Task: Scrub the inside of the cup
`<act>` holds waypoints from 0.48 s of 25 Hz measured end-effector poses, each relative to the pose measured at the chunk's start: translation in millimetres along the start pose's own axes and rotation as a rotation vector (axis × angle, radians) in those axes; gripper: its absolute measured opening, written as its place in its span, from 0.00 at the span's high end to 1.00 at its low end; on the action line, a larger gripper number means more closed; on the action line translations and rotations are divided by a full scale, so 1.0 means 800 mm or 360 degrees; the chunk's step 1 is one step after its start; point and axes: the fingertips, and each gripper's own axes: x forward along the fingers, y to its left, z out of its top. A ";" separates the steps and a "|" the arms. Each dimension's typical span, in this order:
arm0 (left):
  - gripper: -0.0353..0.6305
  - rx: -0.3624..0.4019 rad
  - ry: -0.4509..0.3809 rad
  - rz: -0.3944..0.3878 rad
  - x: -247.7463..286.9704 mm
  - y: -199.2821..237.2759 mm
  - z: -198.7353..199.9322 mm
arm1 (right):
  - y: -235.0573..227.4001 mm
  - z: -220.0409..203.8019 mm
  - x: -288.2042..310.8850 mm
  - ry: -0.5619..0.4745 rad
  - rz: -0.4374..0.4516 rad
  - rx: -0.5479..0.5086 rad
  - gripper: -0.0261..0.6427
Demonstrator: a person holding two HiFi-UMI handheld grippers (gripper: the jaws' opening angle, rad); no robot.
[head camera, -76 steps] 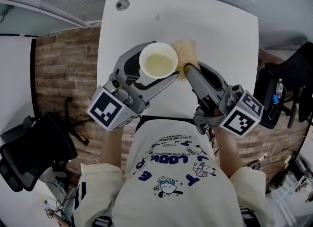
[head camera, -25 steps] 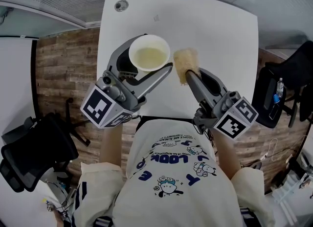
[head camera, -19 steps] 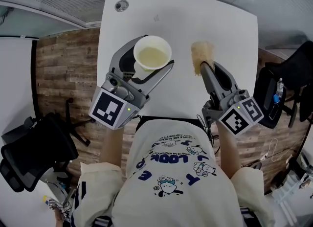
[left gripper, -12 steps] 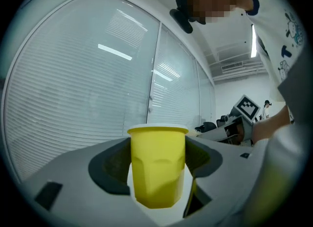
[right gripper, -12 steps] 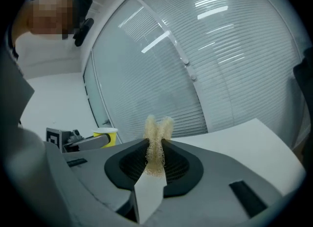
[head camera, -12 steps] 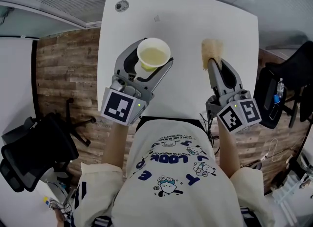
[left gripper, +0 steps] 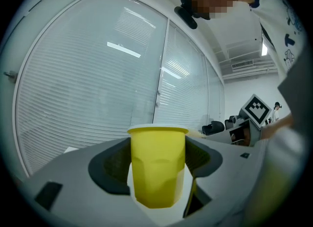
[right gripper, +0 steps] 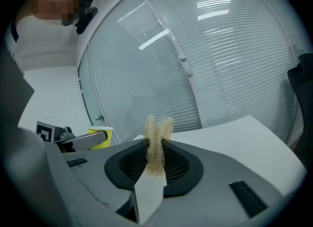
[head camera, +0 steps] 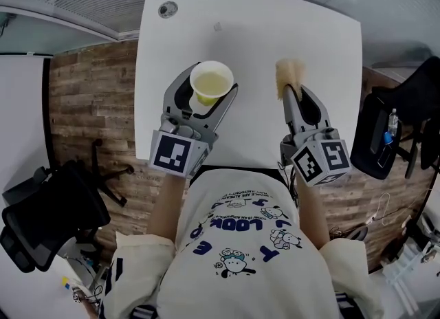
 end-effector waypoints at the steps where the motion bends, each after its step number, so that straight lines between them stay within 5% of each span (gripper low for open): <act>1: 0.42 0.0004 -0.0002 0.0013 -0.001 0.001 0.000 | -0.001 0.001 0.000 -0.0009 -0.0017 -0.0004 0.85; 12: 0.42 -0.0003 -0.0049 0.0014 0.001 -0.007 0.014 | -0.009 0.021 -0.018 -0.0131 -0.0149 -0.0058 0.85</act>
